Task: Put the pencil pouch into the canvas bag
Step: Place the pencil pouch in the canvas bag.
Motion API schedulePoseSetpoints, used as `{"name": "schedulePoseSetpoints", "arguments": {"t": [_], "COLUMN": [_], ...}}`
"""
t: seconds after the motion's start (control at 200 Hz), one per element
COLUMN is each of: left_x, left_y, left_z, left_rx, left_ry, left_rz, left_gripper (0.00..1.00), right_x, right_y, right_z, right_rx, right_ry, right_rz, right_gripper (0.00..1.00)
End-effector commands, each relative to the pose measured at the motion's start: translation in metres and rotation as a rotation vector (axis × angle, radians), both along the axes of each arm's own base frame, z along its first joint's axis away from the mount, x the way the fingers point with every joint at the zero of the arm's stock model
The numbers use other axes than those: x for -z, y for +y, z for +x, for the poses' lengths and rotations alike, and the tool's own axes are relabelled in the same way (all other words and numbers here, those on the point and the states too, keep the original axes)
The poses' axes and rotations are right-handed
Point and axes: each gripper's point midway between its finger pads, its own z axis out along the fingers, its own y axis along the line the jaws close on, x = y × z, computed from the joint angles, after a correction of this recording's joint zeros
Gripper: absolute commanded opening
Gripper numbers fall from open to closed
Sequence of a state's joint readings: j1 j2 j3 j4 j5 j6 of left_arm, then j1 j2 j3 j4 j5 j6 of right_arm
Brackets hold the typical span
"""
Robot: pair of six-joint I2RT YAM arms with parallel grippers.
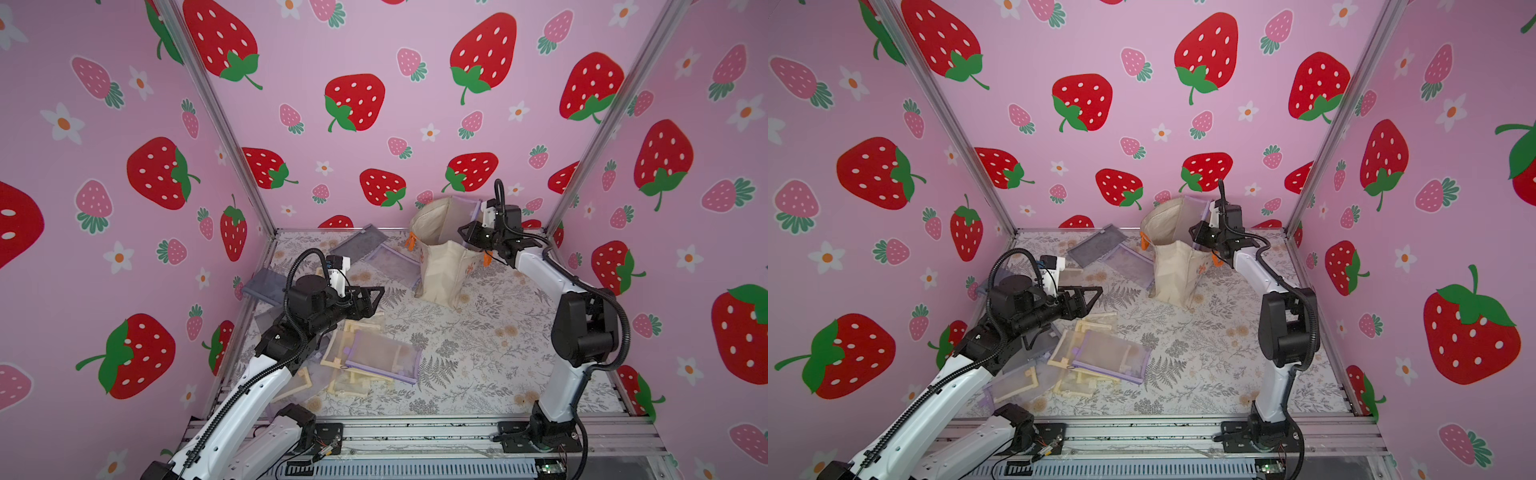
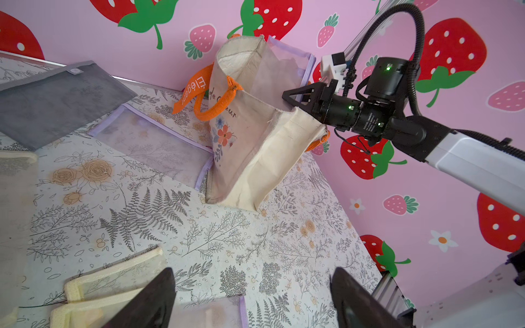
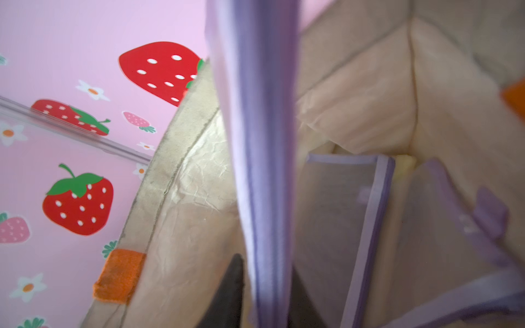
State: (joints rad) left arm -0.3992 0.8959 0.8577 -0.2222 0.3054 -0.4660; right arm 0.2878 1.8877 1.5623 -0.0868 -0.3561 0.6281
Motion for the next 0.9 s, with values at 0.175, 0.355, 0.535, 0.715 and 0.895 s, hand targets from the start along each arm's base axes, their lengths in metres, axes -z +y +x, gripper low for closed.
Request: {"name": "schedulePoseSetpoints", "arguments": {"t": [0.175,0.355,0.535,0.715,0.895], "left_x": [-0.002,0.0,0.038,0.09,0.125], "left_y": [0.002,0.005,0.028,0.039,0.037], "left_z": [-0.001,0.0,0.005,-0.01,-0.034], "left_rx": [-0.001,-0.022,-0.132,-0.155,-0.152], "left_ry": [-0.03,-0.019,0.166,0.393,0.543], "left_rz": [0.005,0.02,0.162,0.224,0.176], "left_gripper": [0.87,0.87,0.87,0.87,0.87], "right_x": [-0.047,-0.061,-0.075,-0.101,-0.09], "right_y": [-0.025,-0.031,-0.04,-0.01,0.056], "right_z": [-0.013,-0.006,-0.01,-0.061,-0.15], "right_rx": [0.035,0.043,0.059,-0.074,-0.381], "right_ry": [-0.096,-0.126,-0.152,-0.235,-0.226], "right_rz": [-0.195,-0.259,-0.376,-0.602,-0.591], "right_gripper": [0.65,0.62,0.59,0.68,0.78]}}
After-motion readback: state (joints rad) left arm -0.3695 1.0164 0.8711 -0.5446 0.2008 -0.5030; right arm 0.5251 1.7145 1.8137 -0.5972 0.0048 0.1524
